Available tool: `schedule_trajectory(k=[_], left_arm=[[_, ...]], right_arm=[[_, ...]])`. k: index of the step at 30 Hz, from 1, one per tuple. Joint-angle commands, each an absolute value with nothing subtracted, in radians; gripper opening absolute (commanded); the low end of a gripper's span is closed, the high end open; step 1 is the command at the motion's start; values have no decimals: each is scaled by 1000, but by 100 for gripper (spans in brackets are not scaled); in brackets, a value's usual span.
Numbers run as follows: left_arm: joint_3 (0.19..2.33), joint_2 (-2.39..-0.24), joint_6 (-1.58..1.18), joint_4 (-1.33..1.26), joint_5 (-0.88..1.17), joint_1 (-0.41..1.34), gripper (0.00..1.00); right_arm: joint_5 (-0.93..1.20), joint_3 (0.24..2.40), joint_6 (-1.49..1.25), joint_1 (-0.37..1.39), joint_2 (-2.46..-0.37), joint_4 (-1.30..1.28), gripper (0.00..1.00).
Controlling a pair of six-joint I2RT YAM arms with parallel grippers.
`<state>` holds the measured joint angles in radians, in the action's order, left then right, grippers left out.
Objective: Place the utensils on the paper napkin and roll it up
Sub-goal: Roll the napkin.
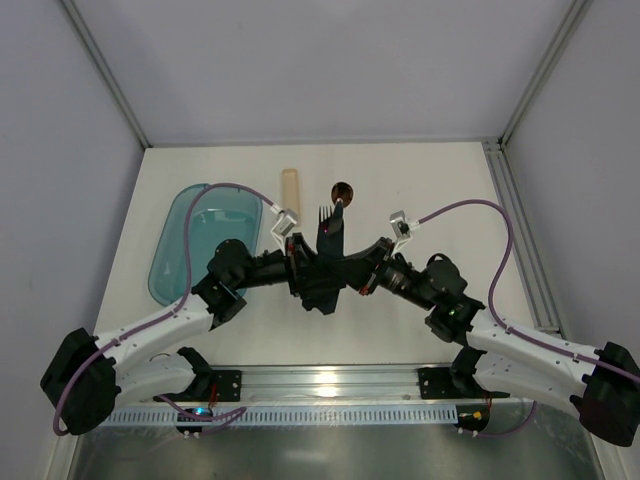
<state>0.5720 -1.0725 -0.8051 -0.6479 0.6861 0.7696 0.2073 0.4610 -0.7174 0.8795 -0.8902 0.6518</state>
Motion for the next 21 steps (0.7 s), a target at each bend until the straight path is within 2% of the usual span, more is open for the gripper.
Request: schedule_trajectory(k=[1, 16, 21], left_arm=[[552, -1066, -801, -695, 692, 769, 41], [523, -1045, -784, -635, 681, 769, 36], [518, -1039, -781, -621, 678, 770, 41]], right_arm=[[187, 474, -721, 877, -874, 769, 4], [181, 479, -719, 877, -874, 761, 4], [187, 482, -719, 877, -884, 761, 4]])
